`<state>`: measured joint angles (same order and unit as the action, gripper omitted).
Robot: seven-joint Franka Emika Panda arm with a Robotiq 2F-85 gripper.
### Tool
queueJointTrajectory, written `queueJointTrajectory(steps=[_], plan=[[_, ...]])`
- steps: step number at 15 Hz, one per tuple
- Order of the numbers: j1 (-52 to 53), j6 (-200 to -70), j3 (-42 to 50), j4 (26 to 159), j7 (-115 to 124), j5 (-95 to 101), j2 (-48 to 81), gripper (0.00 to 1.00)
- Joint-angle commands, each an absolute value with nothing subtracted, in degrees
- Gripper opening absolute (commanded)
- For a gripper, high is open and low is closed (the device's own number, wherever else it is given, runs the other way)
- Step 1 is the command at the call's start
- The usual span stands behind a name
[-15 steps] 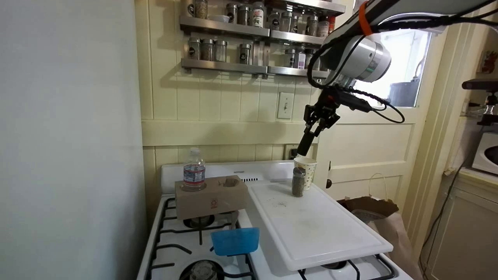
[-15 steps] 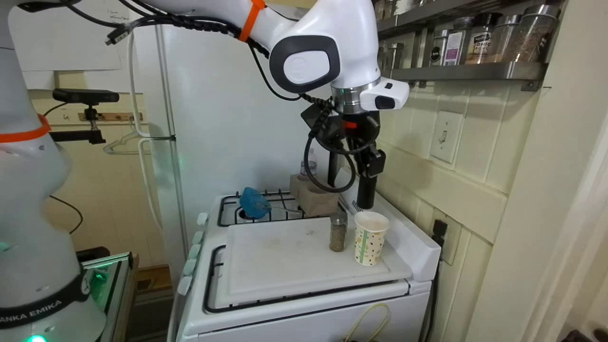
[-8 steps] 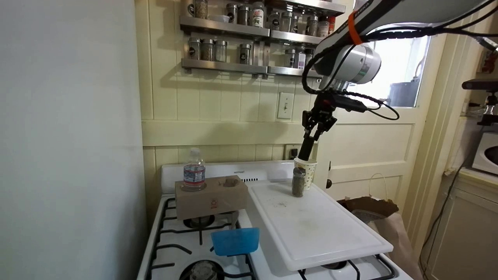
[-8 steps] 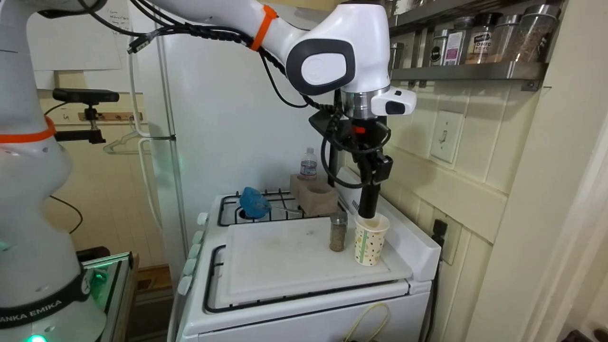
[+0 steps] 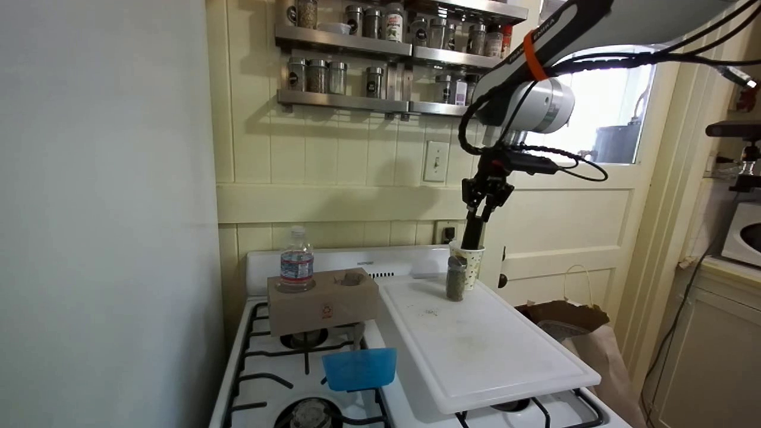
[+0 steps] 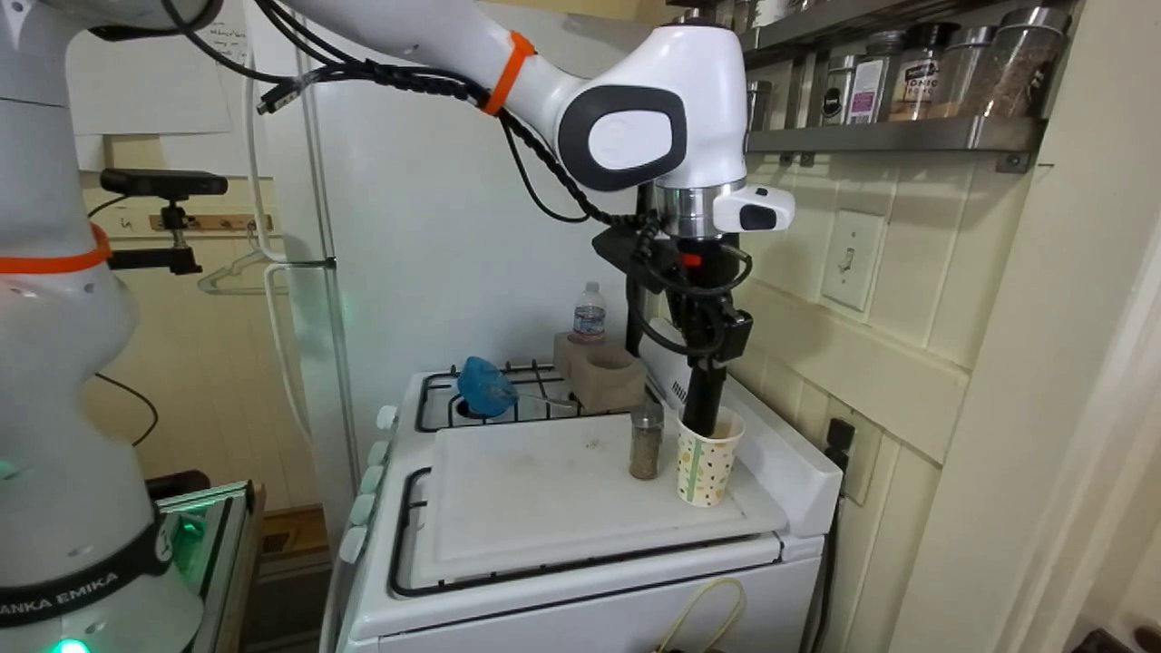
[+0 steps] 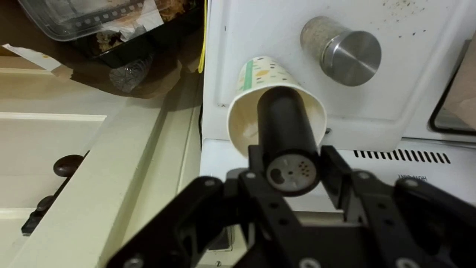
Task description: Pick up the black object and put it in the cup
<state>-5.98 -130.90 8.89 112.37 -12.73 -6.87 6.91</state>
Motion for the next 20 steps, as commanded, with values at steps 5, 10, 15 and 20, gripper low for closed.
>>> queueJointTrajectory(steps=[5, 10, 15, 20], plan=[[-6.2, -133.1, 8.1, 111.7, -9.1, 1.2, 9.6, 0.17], [-5.5, -140.5, 7.1, 113.2, -7.3, 4.6, 11.9, 0.17], [-5.0, -144.3, 6.3, 114.7, -5.0, 4.4, 13.7, 0.17], [-4.6, -143.0, 5.0, 116.8, -4.3, 3.4, 11.6, 0.17]])
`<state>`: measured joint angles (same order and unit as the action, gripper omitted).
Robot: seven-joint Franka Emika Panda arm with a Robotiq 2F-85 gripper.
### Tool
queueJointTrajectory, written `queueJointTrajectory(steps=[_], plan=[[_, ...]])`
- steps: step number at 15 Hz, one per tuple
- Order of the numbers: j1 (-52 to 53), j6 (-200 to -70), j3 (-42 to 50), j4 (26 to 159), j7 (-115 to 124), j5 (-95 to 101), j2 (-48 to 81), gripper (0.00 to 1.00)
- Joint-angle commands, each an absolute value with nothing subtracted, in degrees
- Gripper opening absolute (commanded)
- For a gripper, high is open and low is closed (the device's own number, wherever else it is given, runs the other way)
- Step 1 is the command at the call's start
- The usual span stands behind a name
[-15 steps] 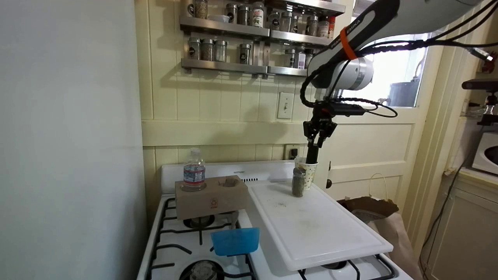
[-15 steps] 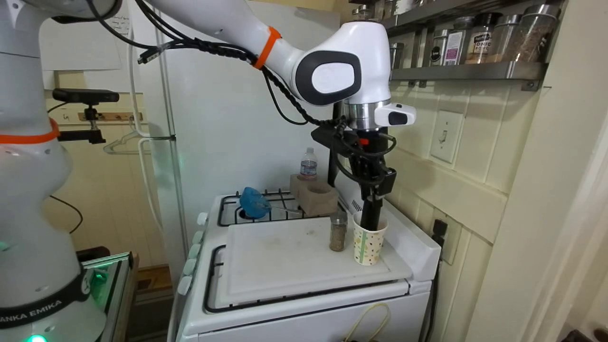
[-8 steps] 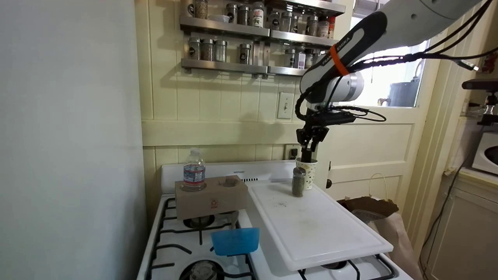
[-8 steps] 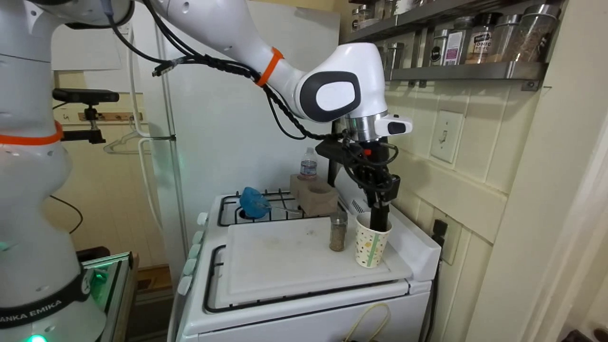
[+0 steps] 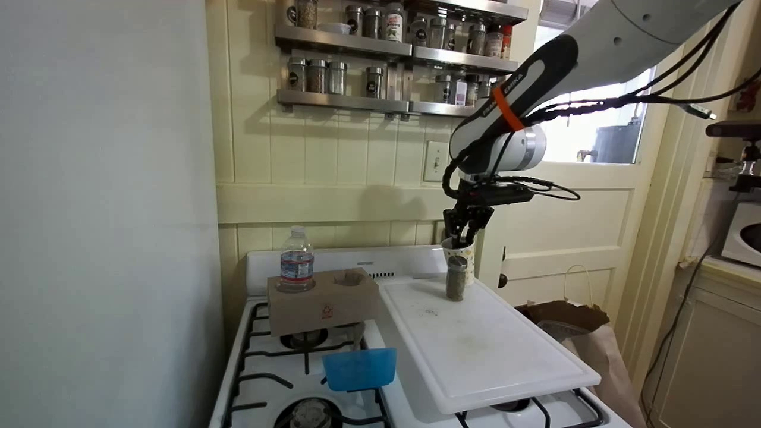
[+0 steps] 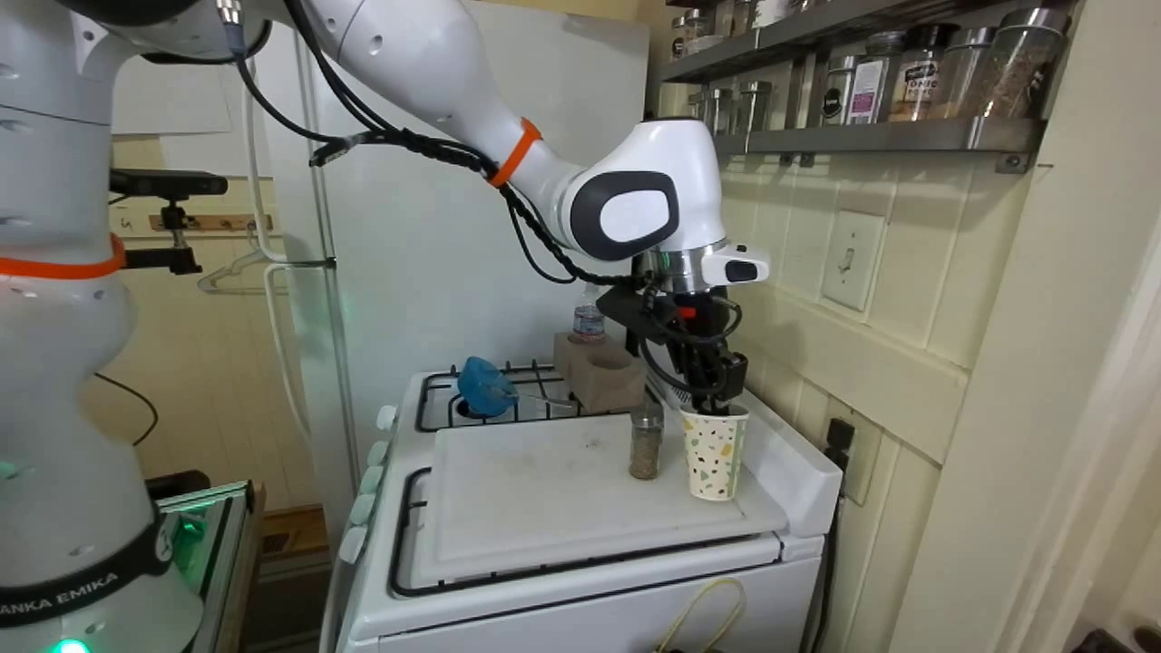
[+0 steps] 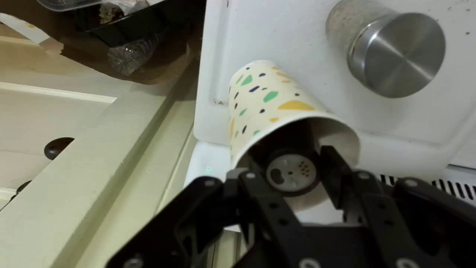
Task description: Pick up the black object and put it in the cup
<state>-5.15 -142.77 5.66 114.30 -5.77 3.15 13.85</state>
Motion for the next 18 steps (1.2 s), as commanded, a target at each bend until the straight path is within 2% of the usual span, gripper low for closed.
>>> queueJointTrajectory(steps=[1, 9, 18], plan=[[-4.5, -142.5, 4.8, 117.2, -4.3, 3.6, 10.8, 0.17], [-4.5, -142.2, 3.3, 119.6, -4.8, 1.3, 8.6, 0.17], [-5.2, -147.4, 4.1, 119.8, -4.8, 1.4, 9.8, 0.17]])
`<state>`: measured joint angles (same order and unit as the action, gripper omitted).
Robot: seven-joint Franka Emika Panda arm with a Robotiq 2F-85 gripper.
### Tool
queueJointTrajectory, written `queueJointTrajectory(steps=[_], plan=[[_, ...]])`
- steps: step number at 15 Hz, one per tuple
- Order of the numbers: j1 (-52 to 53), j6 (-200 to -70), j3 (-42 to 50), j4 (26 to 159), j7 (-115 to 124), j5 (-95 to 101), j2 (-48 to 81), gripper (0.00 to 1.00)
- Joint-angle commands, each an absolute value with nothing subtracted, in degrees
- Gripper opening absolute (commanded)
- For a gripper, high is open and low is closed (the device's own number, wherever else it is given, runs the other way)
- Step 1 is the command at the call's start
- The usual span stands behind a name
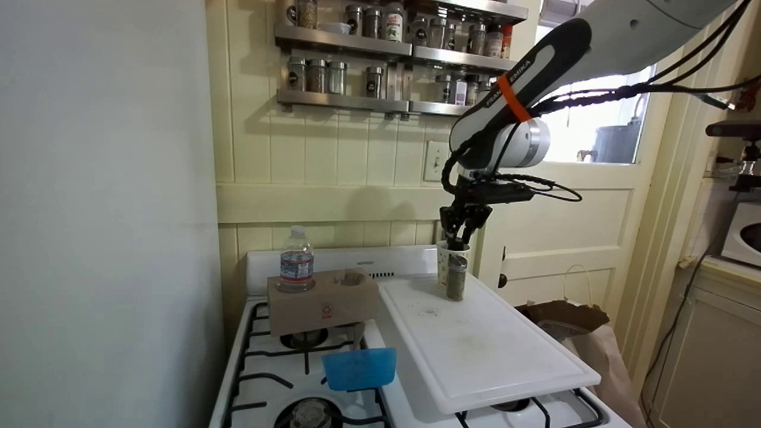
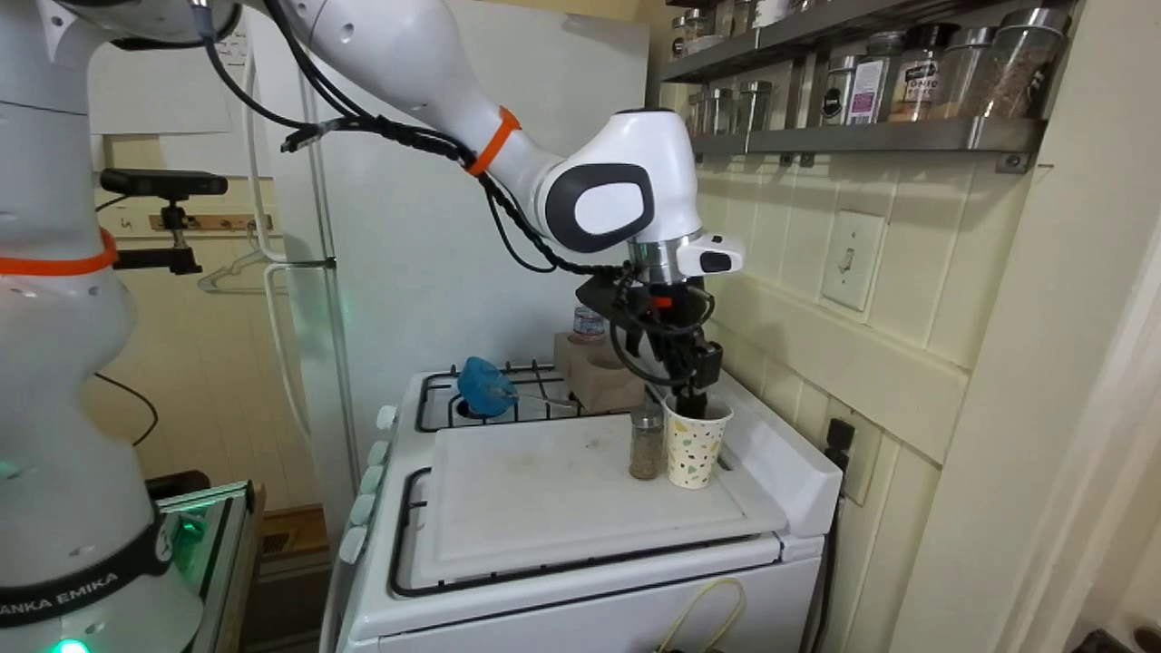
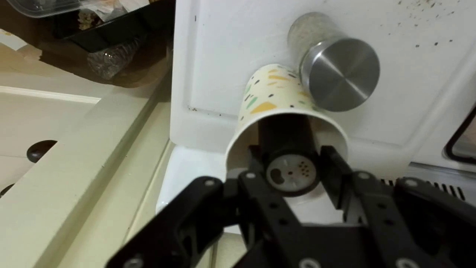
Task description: Pick up the black object and put it in the cup
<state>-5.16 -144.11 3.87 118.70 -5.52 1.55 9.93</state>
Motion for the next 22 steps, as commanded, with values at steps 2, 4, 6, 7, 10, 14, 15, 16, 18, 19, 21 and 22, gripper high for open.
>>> queueJointTrajectory(steps=[2, 4, 6, 7, 10, 14, 15, 16, 18, 19, 21, 22], plan=[[-5.1, -148.4, 4.0, 119.4, -4.6, 1.3, 10.6, 0.17], [-5.0, -148.5, 3.9, 119.5, -4.7, 1.1, 11.1, 0.17], [-5.0, -148.1, 3.8, 119.5, -4.6, 1.1, 11.4, 0.17], [-5.0, -148.1, 3.8, 119.6, -4.6, 1.1, 11.5, 0.17], [-5.0, -148.0, 3.9, 119.7, -4.2, 1.3, 11.7, 0.17], [-5.0, -147.9, 3.8, 119.9, -3.7, 1.0, 11.6, 0.81], [-5.0, -147.9, 3.8, 119.9, -3.6, 1.0, 11.5, 0.90], [-5.0, -147.9, 3.8, 119.9, -3.5, 1.0, 11.5, 0.97], [-5.0, -147.9, 3.8, 119.8, -3.4, 0.9, 11.4, 1.00], [-4.9, -147.8, 3.7, 119.8, -3.4, 0.8, 11.3, 1.00], [-4.8, -147.5, 3.3, 119.7, -3.6, 0.6, 10.8, 1.00], [-4.5, -146.4, 3.0, 119.5, -3.9, 0.7, 10.0, 1.00]])
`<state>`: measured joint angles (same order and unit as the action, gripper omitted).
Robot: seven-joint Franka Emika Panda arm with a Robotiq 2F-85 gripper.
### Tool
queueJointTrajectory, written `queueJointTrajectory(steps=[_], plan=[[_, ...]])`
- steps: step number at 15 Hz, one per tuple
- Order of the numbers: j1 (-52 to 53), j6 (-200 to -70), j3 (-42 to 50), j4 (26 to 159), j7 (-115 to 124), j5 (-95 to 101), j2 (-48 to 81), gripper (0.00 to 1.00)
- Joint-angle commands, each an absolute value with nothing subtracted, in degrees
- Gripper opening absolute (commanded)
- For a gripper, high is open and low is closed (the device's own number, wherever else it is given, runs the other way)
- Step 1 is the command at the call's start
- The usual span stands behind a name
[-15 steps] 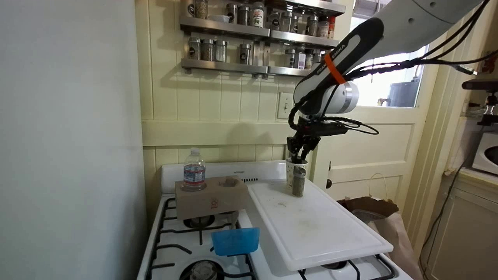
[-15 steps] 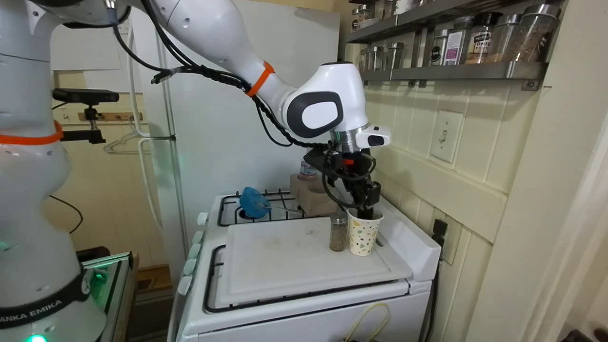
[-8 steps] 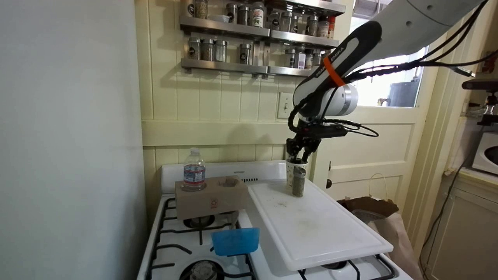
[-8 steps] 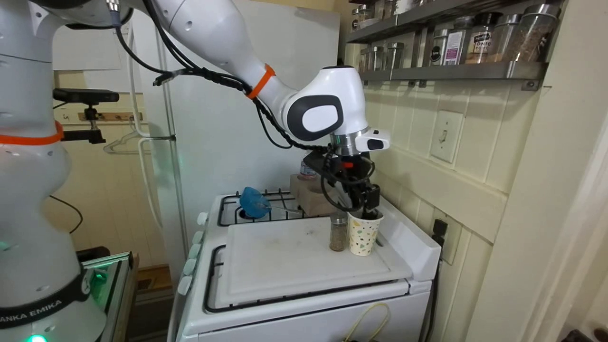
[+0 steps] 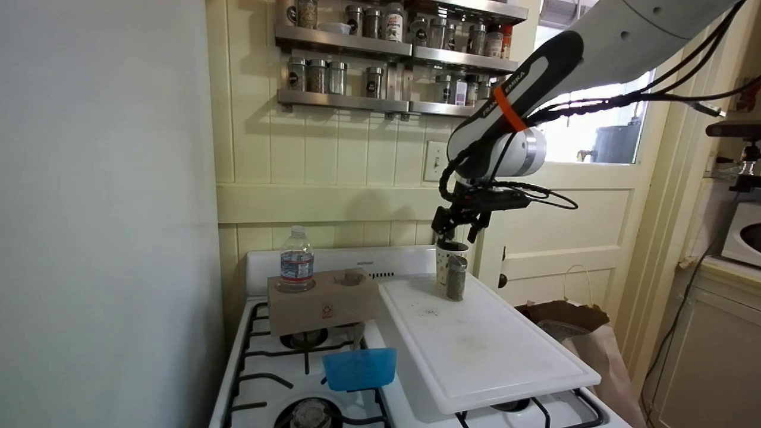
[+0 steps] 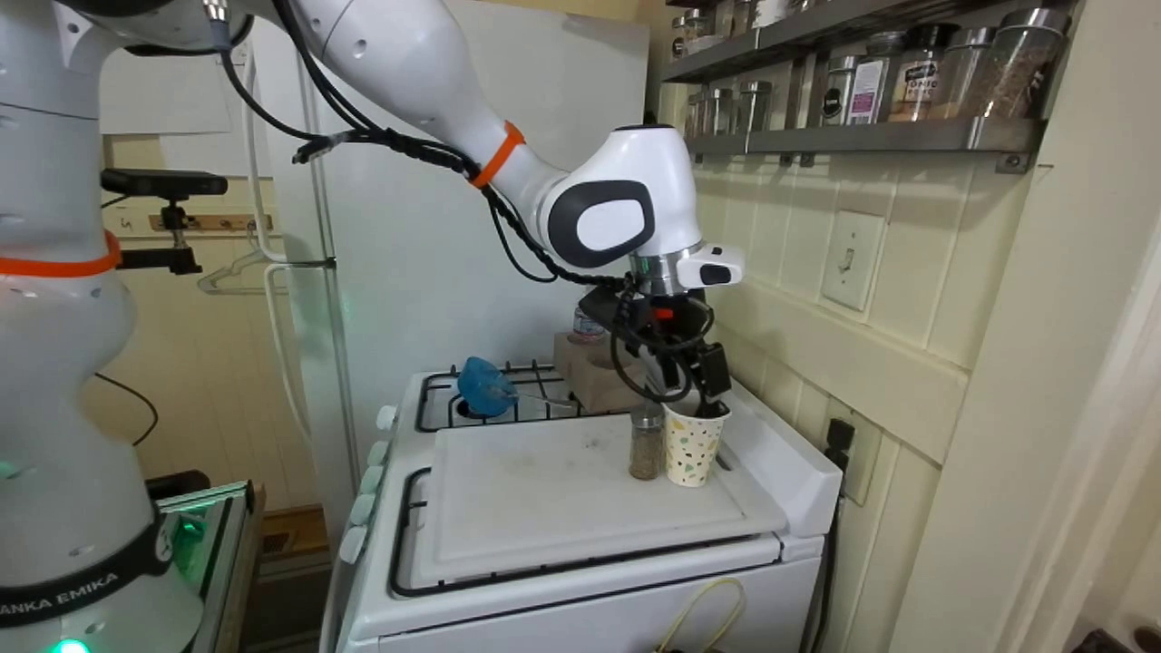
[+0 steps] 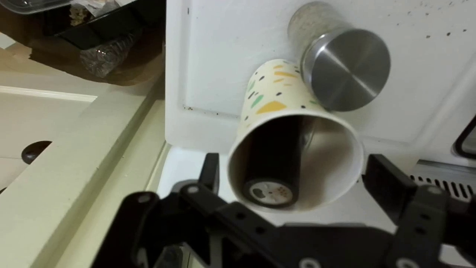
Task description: Pick up the black object and put it in the cup
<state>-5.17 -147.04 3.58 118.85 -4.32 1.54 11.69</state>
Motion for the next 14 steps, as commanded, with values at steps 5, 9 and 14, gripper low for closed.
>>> queueJointTrajectory(steps=[5, 9, 14], plan=[[-1.8, -141.0, 0.1, 121.6, -6.5, 2.4, -0.3, 1.00], [1.2, -129.4, -2.5, 124.5, -1.8, 10.5, -10.6, 1.00], [1.7, -124.4, -5.1, 124.4, 2.8, 14.1, -15.0, 1.00]])
